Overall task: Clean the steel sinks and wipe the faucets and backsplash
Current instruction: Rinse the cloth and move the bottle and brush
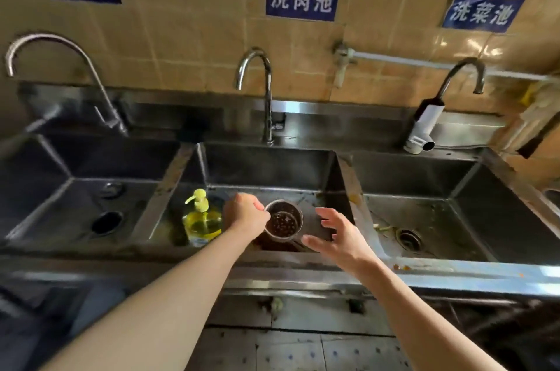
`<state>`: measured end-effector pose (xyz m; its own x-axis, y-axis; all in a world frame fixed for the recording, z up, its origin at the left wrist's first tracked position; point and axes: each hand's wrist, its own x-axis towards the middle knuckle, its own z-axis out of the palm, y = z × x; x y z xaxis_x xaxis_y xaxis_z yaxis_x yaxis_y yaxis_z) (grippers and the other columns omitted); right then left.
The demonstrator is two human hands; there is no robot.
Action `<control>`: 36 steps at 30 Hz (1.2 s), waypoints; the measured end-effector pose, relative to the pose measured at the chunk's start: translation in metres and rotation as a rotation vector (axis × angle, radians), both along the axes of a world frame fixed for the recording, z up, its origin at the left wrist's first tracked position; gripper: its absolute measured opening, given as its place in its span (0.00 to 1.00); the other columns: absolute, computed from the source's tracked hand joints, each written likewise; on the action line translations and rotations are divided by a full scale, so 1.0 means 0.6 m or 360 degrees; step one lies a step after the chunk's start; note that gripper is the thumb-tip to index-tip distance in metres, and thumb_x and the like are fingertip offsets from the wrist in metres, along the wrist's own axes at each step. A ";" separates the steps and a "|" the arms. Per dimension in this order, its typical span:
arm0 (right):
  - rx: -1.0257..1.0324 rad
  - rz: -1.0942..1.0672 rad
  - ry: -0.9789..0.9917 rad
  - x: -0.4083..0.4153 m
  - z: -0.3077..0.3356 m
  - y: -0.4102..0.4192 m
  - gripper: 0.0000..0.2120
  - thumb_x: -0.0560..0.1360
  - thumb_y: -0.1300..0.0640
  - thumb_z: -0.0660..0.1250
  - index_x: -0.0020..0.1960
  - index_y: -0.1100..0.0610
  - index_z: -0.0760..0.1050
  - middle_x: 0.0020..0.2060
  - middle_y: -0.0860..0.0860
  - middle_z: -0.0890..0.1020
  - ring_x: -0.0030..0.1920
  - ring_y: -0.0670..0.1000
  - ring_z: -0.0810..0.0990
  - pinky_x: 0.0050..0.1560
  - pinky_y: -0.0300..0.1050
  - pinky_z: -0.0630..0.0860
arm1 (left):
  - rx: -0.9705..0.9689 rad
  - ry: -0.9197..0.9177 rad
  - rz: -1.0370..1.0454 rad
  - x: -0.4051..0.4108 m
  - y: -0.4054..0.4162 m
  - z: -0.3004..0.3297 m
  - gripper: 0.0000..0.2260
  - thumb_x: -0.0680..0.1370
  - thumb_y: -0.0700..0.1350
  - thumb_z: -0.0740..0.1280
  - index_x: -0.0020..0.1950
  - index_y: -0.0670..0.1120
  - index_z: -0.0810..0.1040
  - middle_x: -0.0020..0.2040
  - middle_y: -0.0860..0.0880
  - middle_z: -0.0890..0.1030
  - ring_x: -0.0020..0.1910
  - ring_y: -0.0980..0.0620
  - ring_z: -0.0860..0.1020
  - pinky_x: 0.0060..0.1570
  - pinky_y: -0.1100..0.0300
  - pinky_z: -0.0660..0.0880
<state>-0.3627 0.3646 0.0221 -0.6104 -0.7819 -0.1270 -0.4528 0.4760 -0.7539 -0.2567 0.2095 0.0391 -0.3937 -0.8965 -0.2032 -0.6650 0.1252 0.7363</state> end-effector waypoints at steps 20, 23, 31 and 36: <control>0.0020 0.0646 -0.0041 0.209 -0.029 -0.469 0.30 0.72 0.43 0.70 0.71 0.51 0.67 0.66 0.51 0.73 0.66 0.50 0.72 0.61 0.43 0.69 | 0.0237 0.0119 0.0704 0.310 -0.345 -0.036 0.07 0.73 0.33 0.70 0.50 0.36 0.80 0.49 0.38 0.82 0.45 0.40 0.82 0.44 0.49 0.81; 0.0002 0.0674 -0.0126 0.227 -0.040 -0.541 0.28 0.72 0.43 0.70 0.69 0.50 0.69 0.64 0.51 0.74 0.65 0.51 0.72 0.61 0.44 0.69 | 0.0298 0.0103 0.0799 0.328 -0.398 -0.027 0.09 0.75 0.31 0.67 0.55 0.34 0.78 0.52 0.38 0.81 0.49 0.40 0.82 0.38 0.59 0.78; 0.0057 0.0772 -0.0220 0.264 -0.063 -0.688 0.26 0.74 0.46 0.69 0.69 0.52 0.69 0.64 0.52 0.74 0.64 0.50 0.73 0.59 0.40 0.69 | 0.0322 0.0098 0.0946 0.369 -0.515 -0.037 0.07 0.75 0.32 0.67 0.52 0.35 0.79 0.46 0.38 0.80 0.44 0.41 0.82 0.17 0.70 0.70; 0.0114 0.0704 -0.0294 0.293 -0.091 -0.760 0.25 0.74 0.46 0.69 0.69 0.51 0.68 0.65 0.52 0.73 0.65 0.51 0.73 0.62 0.44 0.71 | 0.0346 -0.0017 0.0946 0.413 -0.596 -0.087 0.03 0.74 0.35 0.69 0.45 0.42 0.80 0.38 0.43 0.81 0.36 0.45 0.83 0.37 0.55 0.82</control>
<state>-0.1867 -0.0913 -0.0325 -0.1833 -0.9467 -0.2647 -0.4851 0.3213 -0.8133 -0.0090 -0.1480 -0.0128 0.1622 -0.8991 -0.4067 -0.5824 -0.4199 0.6961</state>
